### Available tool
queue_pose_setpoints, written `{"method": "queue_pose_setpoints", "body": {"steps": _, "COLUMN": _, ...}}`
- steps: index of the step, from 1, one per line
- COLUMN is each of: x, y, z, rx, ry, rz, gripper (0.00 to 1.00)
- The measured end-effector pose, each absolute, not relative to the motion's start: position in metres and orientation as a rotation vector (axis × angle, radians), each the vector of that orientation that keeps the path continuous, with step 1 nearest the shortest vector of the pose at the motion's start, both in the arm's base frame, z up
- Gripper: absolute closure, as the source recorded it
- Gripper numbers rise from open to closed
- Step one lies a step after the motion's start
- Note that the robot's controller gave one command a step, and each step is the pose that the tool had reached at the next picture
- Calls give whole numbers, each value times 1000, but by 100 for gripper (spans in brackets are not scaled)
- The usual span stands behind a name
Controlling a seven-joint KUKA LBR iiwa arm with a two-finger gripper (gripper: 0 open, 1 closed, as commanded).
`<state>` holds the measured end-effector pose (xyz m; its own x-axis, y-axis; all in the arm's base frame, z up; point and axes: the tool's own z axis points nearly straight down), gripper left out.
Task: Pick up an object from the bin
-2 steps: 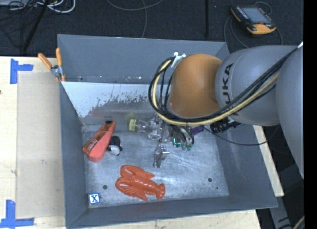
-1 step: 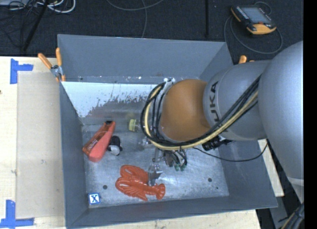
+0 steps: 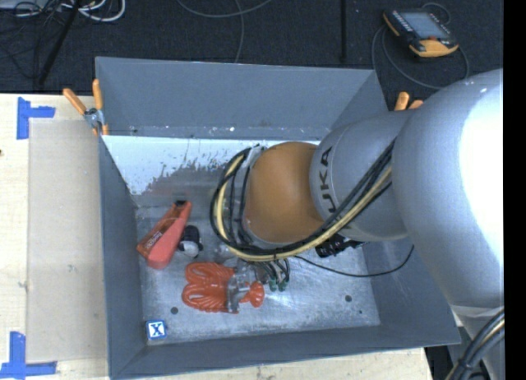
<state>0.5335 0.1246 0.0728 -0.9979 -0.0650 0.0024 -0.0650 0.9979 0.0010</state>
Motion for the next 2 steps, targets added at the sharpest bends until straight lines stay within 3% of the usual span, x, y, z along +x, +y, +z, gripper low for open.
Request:
{"method": "queue_pose_setpoints", "body": {"steps": 1, "x": 533, "y": 125, "z": 73, "rx": 101, "ry": -3137, "rz": -2, "gripper": 100}}
{"method": "queue_pose_setpoints", "body": {"steps": 2, "x": 543, "y": 125, "z": 252, "rx": 81, "ry": -3150, "rz": -3, "gripper": 100}}
